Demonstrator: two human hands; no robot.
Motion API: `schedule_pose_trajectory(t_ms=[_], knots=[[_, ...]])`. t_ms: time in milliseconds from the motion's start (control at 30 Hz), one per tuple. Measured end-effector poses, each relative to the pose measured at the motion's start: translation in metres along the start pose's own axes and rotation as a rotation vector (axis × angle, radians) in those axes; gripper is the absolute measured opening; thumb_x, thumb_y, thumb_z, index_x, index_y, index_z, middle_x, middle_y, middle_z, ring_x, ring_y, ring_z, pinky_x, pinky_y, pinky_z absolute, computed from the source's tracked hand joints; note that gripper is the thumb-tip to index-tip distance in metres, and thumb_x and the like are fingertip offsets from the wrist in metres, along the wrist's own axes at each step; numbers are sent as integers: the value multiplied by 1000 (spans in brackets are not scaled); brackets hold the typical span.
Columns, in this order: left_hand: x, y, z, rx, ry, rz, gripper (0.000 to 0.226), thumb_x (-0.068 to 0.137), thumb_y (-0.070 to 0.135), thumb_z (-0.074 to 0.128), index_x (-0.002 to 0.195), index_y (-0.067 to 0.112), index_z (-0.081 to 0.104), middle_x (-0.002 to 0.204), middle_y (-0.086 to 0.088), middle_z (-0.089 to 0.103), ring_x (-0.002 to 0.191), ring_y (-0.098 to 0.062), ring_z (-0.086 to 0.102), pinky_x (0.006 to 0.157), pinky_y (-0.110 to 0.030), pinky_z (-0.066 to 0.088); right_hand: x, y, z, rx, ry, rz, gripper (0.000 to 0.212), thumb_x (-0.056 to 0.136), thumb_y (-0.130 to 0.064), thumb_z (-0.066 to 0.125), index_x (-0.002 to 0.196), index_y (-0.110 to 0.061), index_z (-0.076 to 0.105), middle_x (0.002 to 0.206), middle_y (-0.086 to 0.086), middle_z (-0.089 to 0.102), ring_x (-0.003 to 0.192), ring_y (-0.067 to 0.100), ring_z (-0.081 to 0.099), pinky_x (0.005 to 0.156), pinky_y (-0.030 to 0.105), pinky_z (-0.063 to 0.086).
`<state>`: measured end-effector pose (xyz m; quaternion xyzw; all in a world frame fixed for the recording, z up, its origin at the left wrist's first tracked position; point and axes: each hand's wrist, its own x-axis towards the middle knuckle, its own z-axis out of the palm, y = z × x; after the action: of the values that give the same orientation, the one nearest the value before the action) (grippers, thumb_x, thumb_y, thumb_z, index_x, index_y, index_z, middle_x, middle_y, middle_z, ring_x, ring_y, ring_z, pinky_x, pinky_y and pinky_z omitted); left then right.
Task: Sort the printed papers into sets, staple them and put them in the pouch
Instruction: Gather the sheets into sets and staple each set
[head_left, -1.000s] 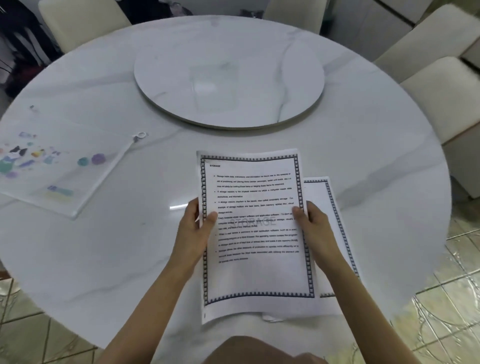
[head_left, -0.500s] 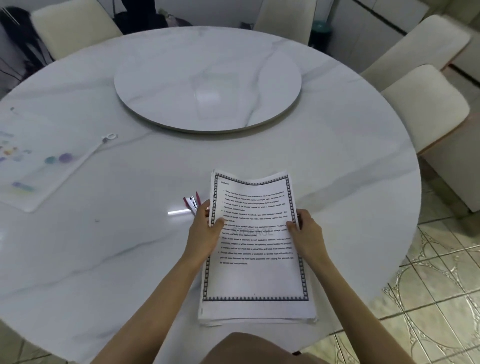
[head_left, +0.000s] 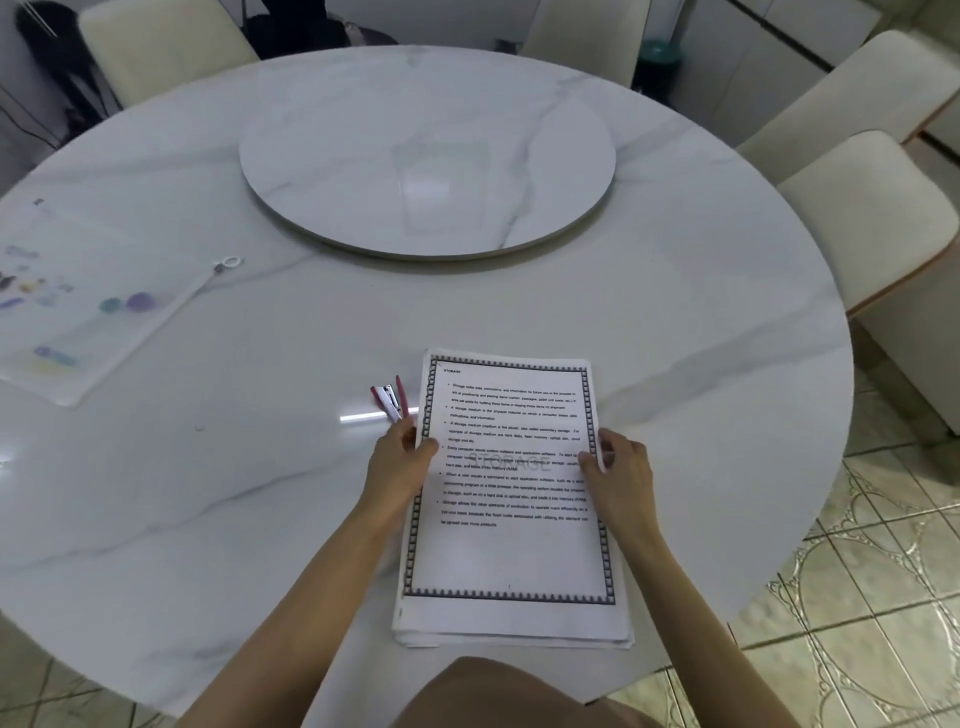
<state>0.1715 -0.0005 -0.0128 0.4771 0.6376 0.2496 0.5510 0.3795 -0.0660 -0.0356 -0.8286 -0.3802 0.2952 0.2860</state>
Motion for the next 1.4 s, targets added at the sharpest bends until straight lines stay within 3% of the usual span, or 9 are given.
schedule_pose_trajectory(t_ms=[300,400,533,667,867,1033,1167,1333,1400], knots=[[2,-16,-3,-27,2,-87,32,94,9,41,123,9,56,118,-5,63,102,-21,61,86,-31,50,-3,4,3,213,-51,71,22,90,-14,52,109,-19,61,101,3,63,87,16,62,78,31,52],[-7,-14,-2,-11,12,25,30,95,9,42,124,9,50,107,-1,62,89,-11,60,70,-19,46,-5,3,5,238,-25,43,20,90,-10,50,103,-17,64,97,7,66,83,20,63,76,33,53],[-21,-6,2,50,-19,152,31,99,21,38,130,16,39,111,3,54,95,-12,54,80,-24,41,-6,4,11,258,15,17,30,82,-35,50,108,-26,62,111,7,60,96,20,62,88,43,52],[-28,9,2,43,19,304,32,100,19,33,131,13,37,112,7,54,87,-4,55,75,-13,42,-15,-15,4,371,59,-22,16,95,-25,43,109,-23,51,117,4,56,100,19,59,90,42,50],[-41,42,-5,-105,164,560,18,98,18,40,115,13,42,90,5,59,71,9,56,69,-9,46,-37,-58,-20,504,274,-325,15,98,-17,40,111,-12,44,90,-12,54,75,-10,55,67,6,43],[-61,64,-13,-297,196,739,11,95,15,43,106,14,42,95,11,56,83,9,60,67,-7,49,-57,-79,-37,640,396,-572,7,96,-26,38,101,-31,40,86,-27,55,74,-7,50,64,21,46],[-59,46,-12,-356,116,692,33,82,54,50,109,36,48,107,13,61,99,1,62,81,-17,51,-67,-72,-22,675,359,-564,13,97,-17,39,104,-27,39,92,-36,57,82,-13,53,69,9,45],[-50,4,-8,-246,2,518,37,89,31,50,122,15,54,111,11,64,99,6,61,84,-14,50,-63,-42,-2,651,260,-409,33,89,-52,43,114,-31,48,105,-26,63,100,-6,56,84,16,49],[-46,-4,-9,-222,-22,483,32,91,27,50,121,18,56,113,13,64,102,5,60,88,-12,47,-58,-34,2,631,233,-342,28,92,-43,42,115,-29,50,106,-18,63,100,-8,56,84,15,48]])
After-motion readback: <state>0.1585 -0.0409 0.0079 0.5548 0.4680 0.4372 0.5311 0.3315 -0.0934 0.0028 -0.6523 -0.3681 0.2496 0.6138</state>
